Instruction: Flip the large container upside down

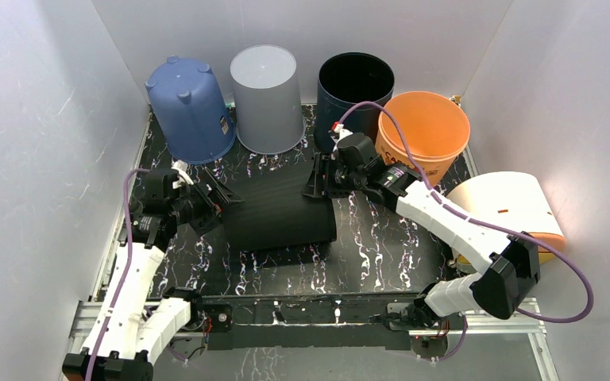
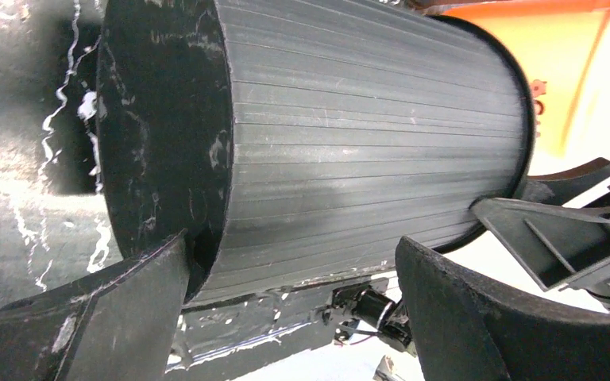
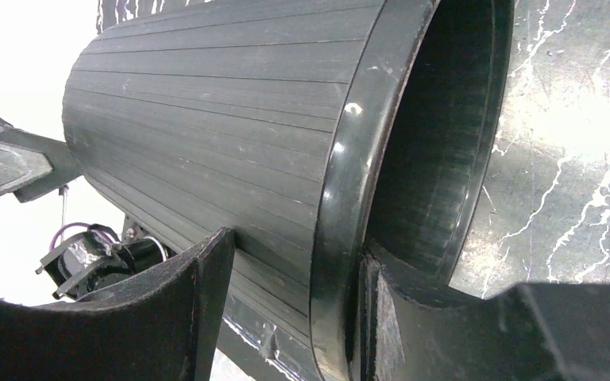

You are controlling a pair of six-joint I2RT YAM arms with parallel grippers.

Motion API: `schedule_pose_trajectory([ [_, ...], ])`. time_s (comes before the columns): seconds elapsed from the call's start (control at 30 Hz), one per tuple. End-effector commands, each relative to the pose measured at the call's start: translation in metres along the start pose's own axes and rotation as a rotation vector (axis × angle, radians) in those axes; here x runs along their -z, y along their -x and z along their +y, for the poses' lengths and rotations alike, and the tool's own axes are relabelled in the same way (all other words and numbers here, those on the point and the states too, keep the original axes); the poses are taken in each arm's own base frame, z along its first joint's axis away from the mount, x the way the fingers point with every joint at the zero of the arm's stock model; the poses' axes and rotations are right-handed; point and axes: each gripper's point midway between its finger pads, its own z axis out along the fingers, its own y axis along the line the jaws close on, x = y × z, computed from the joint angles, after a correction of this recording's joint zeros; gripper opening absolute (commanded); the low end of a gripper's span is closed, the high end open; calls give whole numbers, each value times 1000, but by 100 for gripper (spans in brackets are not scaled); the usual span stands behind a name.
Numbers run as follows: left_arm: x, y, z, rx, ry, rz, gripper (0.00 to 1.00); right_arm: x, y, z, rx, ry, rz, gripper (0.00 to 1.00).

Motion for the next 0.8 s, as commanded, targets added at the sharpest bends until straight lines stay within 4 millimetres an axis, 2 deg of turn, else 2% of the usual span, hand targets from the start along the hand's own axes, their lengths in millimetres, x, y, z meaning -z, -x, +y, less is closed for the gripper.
schedule_pose_trajectory([
  [0.0, 34, 1, -95, -48, -403, 72, 93, -2, -10, 20, -40, 111, 33, 49],
  [0.17, 53, 10, -125, -110, -480, 68, 94, -8, -18, 14, -95, 160, 63, 49],
  [0.3, 71, 17, -146, -165, -524, 46, 94, -7, -16, 17, -139, 219, 56, 49],
  [0.47, 83, 23, -158, -206, -533, 34, 94, -7, -13, 16, -150, 227, 49, 50],
  [0.77, 91, 26, -181, -229, -620, 76, 95, -10, -29, 11, -238, 295, 82, 51],
])
